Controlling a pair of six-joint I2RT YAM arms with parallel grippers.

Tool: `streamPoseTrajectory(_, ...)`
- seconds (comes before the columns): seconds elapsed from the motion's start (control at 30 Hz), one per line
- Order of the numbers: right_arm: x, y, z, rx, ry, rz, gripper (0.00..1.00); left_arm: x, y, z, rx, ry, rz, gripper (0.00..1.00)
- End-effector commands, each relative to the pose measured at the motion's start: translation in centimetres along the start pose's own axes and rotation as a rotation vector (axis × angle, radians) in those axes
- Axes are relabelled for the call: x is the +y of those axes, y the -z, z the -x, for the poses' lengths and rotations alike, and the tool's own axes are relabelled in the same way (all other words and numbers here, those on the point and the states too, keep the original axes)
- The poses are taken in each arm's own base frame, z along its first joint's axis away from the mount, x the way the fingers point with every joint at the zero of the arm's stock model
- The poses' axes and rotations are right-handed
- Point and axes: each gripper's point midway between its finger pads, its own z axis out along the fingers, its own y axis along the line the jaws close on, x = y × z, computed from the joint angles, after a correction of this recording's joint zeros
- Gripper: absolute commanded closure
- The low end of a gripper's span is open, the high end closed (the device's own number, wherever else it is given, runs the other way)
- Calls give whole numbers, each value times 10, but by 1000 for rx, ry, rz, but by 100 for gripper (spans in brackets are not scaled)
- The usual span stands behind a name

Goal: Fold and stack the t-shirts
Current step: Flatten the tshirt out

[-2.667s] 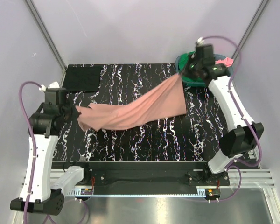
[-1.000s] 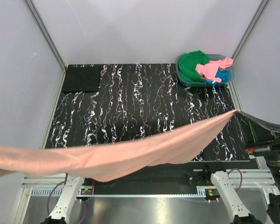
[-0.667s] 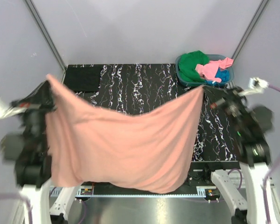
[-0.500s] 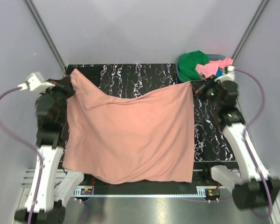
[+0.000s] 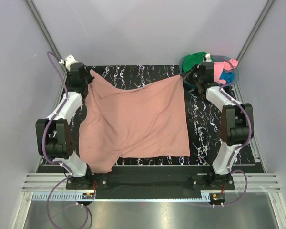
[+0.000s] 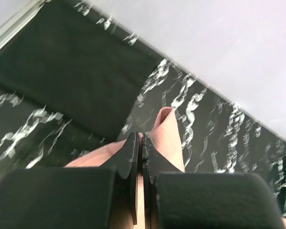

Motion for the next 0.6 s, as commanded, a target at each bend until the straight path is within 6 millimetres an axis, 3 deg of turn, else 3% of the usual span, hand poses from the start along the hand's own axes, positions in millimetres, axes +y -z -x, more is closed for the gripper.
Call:
streamPoseTrajectory(0.0, 50, -3, 52, -95, 89, 121, 100, -56, 6, 88, -184, 38, -167, 100)
streamPoseTrajectory(0.07, 62, -1, 64, -101, 108, 132, 100, -57, 7, 104, -192, 46, -177, 100)
streamPoseTrajectory(0.17, 85, 16, 87, -131, 151, 155, 100, -77, 35, 148, -277, 69, -244, 100)
streamPoseTrajectory(0.23, 109, 39, 106, -173, 202, 199, 100, -90, 71, 187, -372, 79, -303, 100)
streamPoseTrajectory(0.3, 122, 58, 117, -207, 249, 226, 100, -97, 99, 210, -437, 74, -343, 100)
streamPoseTrajectory(0.33, 135, 79, 125, -243, 269, 249, 100, -100, 131, 230, -506, 82, -378, 100)
streamPoseTrajectory(0.4, 148, 102, 135, -296, 305, 276, 100, -103, 165, 247, -576, 74, -421, 100)
streamPoseTrajectory(0.43, 157, 125, 139, -330, 325, 298, 100, -104, 199, 262, -640, 83, -455, 100)
streamPoseTrajectory(0.5, 169, 152, 147, -397, 367, 335, 100, -98, 228, 267, -687, 77, -475, 100)
streamPoseTrajectory(0.53, 182, 181, 153, -447, 387, 363, 100, -97, 243, 269, -711, 77, -489, 100)
streamPoseTrajectory(0.57, 180, 189, 150, -458, 394, 365, 100, -92, 283, 281, -780, 85, -521, 100)
